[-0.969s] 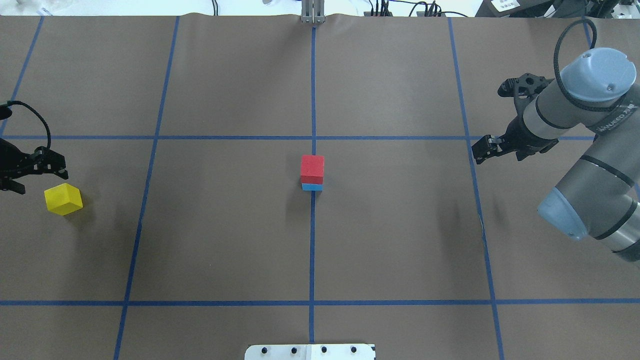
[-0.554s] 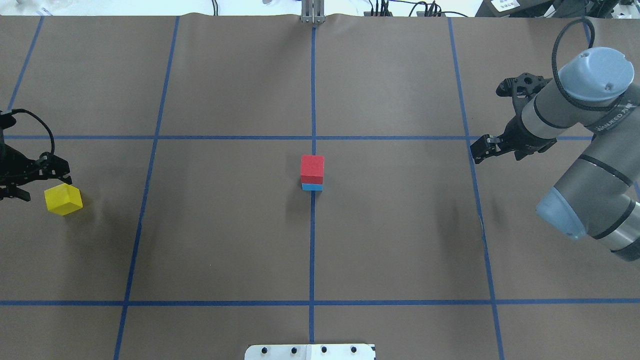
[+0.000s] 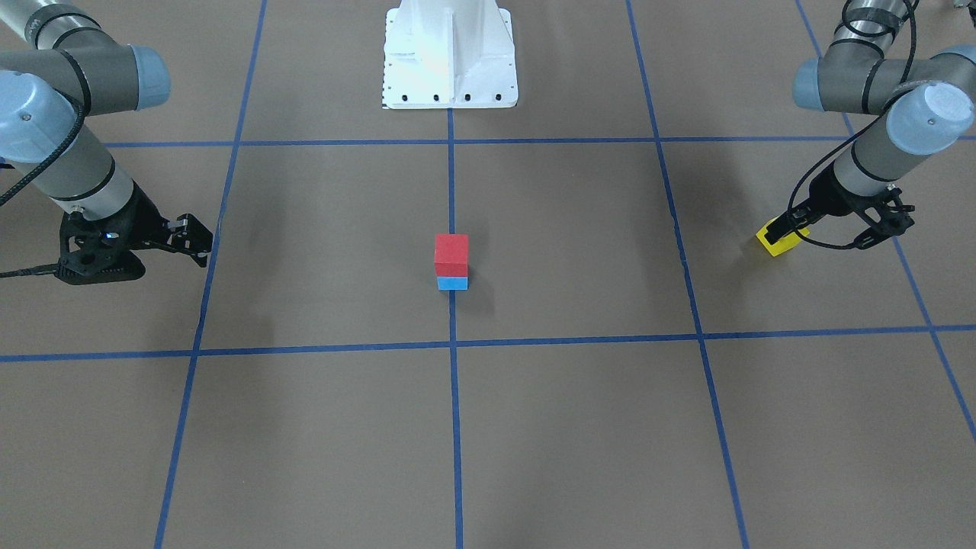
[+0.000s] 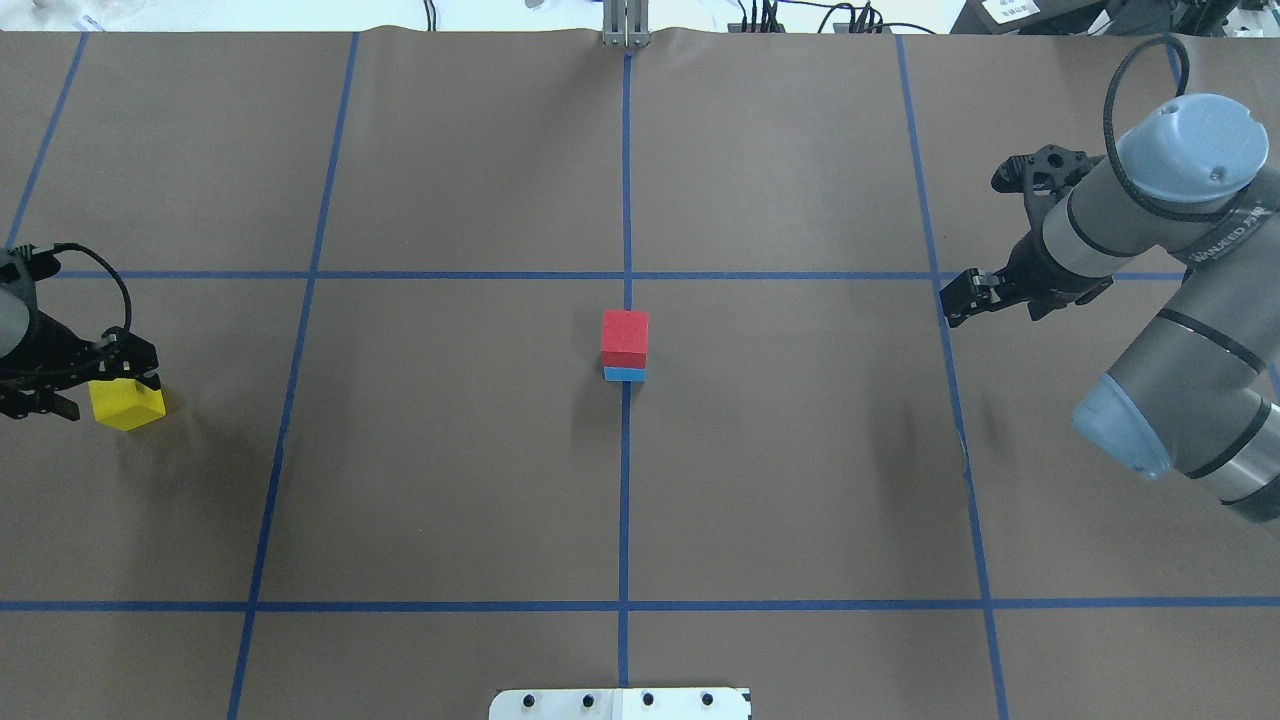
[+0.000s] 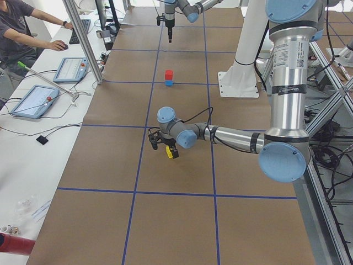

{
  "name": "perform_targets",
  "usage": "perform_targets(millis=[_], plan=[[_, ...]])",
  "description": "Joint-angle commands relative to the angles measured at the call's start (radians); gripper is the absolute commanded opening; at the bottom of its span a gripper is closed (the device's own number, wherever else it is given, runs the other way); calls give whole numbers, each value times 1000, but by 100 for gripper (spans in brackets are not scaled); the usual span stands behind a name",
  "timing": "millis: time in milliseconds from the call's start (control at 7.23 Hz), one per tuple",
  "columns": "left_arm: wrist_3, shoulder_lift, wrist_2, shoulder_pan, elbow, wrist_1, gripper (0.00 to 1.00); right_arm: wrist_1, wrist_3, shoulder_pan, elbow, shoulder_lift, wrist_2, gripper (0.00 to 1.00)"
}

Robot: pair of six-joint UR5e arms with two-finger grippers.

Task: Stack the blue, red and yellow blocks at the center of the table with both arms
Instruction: 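Lower the left gripper onto the yellow cube and close it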

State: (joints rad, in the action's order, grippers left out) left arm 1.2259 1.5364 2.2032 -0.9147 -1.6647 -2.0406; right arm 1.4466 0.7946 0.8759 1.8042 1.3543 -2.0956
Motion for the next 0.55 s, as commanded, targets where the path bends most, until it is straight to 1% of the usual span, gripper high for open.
perform_targets(millis=[0, 138, 277, 415], plan=[[0, 1, 6, 14, -3, -29, 1, 0, 0, 0, -2, 0, 0, 100], [0, 20, 6, 14, -6, -24, 0, 0, 0, 0, -2, 0, -1, 100], [1, 54, 57, 14, -42, -10, 0, 0, 0, 0, -2, 0, 0, 100], [1, 101, 117, 11, -125, 38, 0, 0, -1, 0, -2, 0, 0, 100]])
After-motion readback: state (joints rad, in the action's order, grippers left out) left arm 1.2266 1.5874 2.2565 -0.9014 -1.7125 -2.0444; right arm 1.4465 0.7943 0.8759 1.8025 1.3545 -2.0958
